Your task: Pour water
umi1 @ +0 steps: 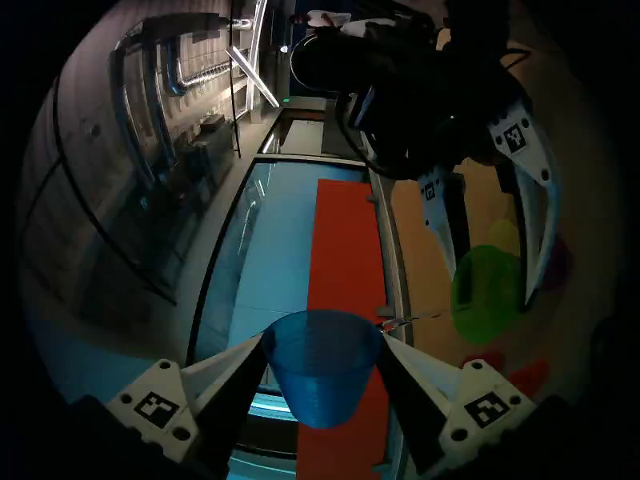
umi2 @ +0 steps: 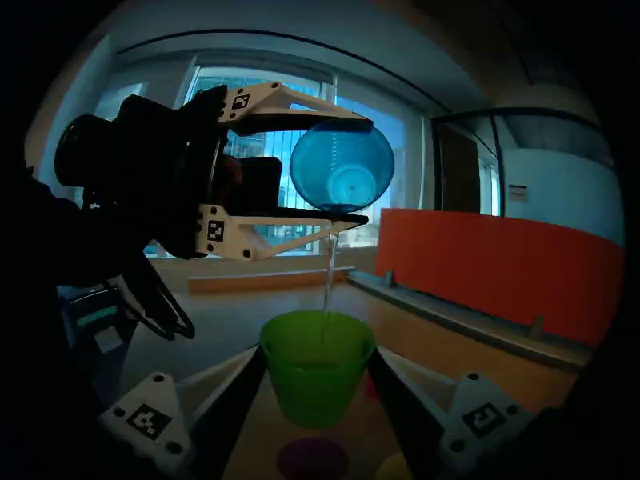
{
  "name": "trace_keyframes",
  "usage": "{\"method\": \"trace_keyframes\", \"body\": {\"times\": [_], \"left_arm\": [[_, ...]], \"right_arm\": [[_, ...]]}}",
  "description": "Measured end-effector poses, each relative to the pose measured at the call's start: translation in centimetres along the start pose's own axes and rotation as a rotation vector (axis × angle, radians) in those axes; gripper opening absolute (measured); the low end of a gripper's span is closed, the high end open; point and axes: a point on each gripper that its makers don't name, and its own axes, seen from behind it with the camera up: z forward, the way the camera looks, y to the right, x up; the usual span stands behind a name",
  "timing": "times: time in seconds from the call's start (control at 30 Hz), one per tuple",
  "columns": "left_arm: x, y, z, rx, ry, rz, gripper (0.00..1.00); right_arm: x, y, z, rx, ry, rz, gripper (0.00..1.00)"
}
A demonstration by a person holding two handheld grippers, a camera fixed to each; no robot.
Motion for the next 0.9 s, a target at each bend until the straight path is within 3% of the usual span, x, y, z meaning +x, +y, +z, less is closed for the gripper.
{"method": "trace_keyframes", "body": {"times": [0.5,0.9], "left_arm": [[0.42,-0.55,-0.36,0.015,0.008,0.046,0.88],[1.00,-0.54,-0.64,0.030,0.013,0.121,0.88]], "right_arm": [[0.24,0.16,0.10,-0.002,0.002,-0.007,0.90],[0.28,0.21,0.04,-0.003,0.001,-0.010,0.90]]}}
